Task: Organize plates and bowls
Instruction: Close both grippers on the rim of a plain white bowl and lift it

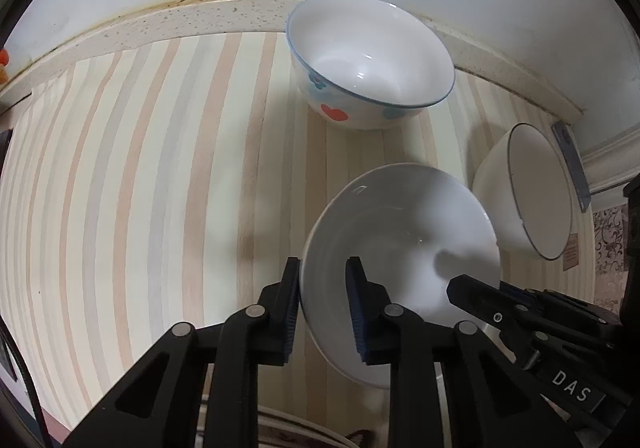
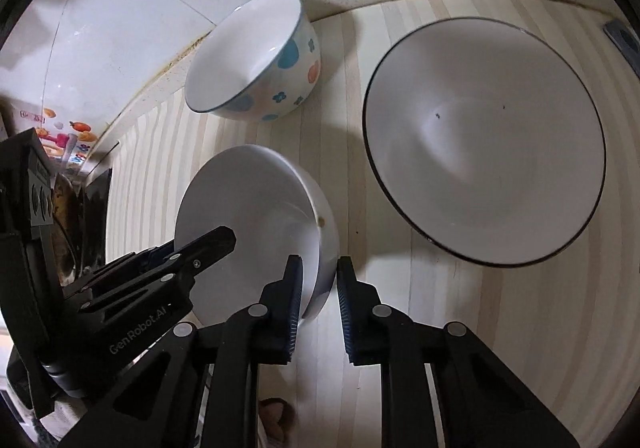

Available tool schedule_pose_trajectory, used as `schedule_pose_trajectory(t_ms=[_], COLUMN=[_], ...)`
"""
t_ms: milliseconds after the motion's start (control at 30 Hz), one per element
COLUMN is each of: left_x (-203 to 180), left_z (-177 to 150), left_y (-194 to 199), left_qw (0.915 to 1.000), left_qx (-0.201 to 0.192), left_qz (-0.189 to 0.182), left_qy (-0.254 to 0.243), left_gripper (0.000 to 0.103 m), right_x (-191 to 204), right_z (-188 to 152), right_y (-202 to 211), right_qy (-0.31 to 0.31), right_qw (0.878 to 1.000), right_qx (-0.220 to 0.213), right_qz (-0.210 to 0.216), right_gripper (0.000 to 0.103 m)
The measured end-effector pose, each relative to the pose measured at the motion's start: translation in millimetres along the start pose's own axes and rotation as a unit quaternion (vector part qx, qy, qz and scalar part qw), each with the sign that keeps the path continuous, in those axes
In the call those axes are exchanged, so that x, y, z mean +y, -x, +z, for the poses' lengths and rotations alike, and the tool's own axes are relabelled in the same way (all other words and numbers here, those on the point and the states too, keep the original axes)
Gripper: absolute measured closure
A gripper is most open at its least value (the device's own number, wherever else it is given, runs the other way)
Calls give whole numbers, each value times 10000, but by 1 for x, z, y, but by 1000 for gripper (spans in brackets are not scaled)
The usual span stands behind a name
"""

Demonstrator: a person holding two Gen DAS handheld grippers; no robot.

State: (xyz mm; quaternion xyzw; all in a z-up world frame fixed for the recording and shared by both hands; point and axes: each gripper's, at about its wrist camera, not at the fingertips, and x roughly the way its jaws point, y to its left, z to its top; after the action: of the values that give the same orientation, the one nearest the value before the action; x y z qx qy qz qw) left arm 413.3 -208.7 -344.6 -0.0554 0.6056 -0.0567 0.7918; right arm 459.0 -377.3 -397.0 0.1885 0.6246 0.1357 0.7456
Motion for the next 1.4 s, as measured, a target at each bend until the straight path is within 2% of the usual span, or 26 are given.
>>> schedule_pose_trajectory(t_ms=[233, 400, 700, 900, 1033, 1267, 1400], left_x=[-14, -38, -88, -108, -115, -122, -119], left_z=[-24, -55, -109, -134, -143, -150, -146], left_y=[32, 54, 51, 33, 22, 13, 22], left_qw=[9998, 9991, 9964, 9939, 9918, 9883, 9888], left_qx=[-152, -208, -20, 239, 357, 441, 540], left_qz=[-85, -115, -297, -240, -117, 81, 50], left_qy=[-91, -339, -800, -1054, -1220, -1459, -1388], left_gripper=[83, 83, 83, 83, 83, 83, 83], right_x=[5, -2, -45, -80, -90, -96, -98], right_z=[-20, -50, -117, -153, -168, -181, -179], right_y=[26, 61, 105, 101, 93, 87, 84], right_qy=[65, 120, -19, -325, -391, -380, -467], right_qw=[9999, 9997, 9997, 9991, 9988, 9987, 9984], right_qx=[-102, -200, -184, -70, -15, 57, 244], right_qz=[54, 51, -173, -258, -307, -346, -228], right_gripper=[84, 84, 84, 84, 84, 84, 84])
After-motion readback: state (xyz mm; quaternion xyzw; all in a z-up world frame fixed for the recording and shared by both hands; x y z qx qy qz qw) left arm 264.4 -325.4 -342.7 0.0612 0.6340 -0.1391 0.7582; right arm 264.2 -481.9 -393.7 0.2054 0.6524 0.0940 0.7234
